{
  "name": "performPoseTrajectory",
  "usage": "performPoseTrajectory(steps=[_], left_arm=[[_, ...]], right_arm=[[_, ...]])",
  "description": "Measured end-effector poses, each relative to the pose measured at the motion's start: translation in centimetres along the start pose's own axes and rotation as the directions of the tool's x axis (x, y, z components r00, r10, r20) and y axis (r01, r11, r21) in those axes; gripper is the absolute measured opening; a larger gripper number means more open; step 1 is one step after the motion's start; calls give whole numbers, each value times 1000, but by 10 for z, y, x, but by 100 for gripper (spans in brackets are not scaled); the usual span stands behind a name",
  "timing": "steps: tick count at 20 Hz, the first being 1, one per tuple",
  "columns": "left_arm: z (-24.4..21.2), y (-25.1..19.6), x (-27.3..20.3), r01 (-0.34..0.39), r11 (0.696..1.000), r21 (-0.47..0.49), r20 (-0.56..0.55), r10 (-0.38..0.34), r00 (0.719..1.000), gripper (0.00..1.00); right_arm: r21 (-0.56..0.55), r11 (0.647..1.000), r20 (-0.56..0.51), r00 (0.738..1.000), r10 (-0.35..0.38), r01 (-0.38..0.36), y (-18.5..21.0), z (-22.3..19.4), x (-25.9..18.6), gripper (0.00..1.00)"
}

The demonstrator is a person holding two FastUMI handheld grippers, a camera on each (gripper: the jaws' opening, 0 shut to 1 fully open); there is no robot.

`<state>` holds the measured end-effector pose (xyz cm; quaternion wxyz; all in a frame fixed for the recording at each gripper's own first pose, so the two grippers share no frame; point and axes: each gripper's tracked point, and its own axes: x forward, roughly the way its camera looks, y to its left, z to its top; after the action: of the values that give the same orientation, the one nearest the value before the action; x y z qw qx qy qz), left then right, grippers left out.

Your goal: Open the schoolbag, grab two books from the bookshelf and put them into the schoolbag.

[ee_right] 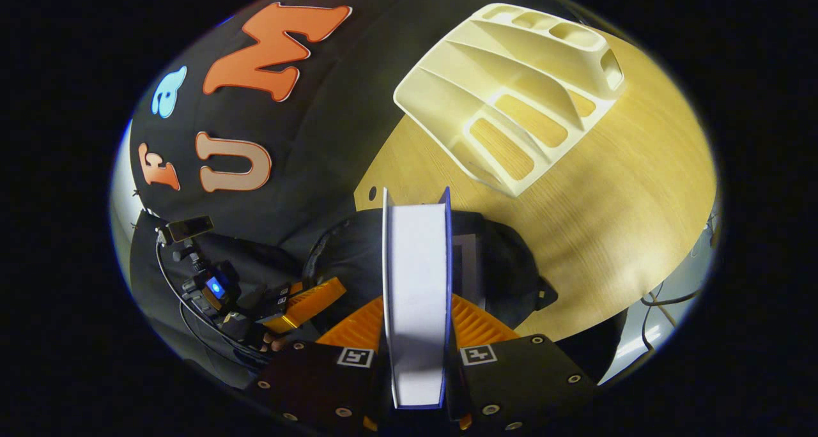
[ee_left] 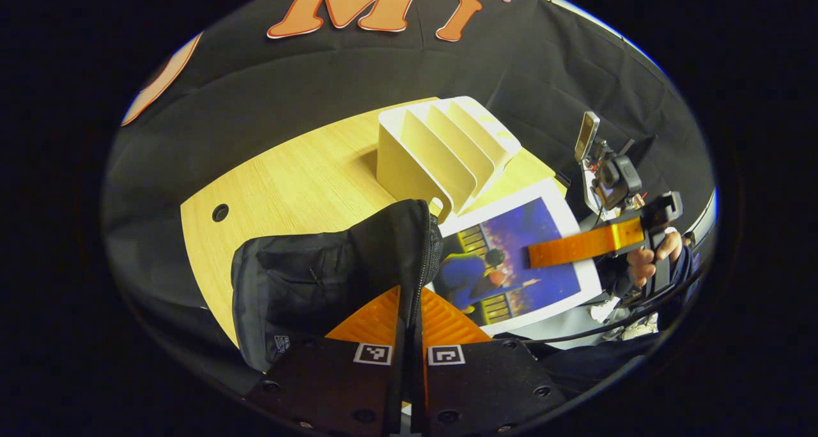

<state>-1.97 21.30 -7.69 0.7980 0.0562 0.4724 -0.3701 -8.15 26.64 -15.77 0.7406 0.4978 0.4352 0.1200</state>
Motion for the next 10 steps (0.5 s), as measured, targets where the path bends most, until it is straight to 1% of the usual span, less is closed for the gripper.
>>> performPoseTrajectory(steps=[1,3,5,10], left_arm=[[0,3,0,-2,1000,-9,7,2,1000,7],[-4,4,1,5,1000,-10,12,-5,1000,6],[-3,3,-1,7,1000,-17,19,-7,1000,7],[3,4,-2,13,1000,-22,37,-12,999,7]], right_arm=[[21,1000,3,1000,12,-12,2,-1,7,35],[22,999,13,999,32,-32,6,-3,16,35],[0,1000,26,999,29,-29,4,-5,29,34],[-4,999,33,998,47,-47,6,-9,50,35]])
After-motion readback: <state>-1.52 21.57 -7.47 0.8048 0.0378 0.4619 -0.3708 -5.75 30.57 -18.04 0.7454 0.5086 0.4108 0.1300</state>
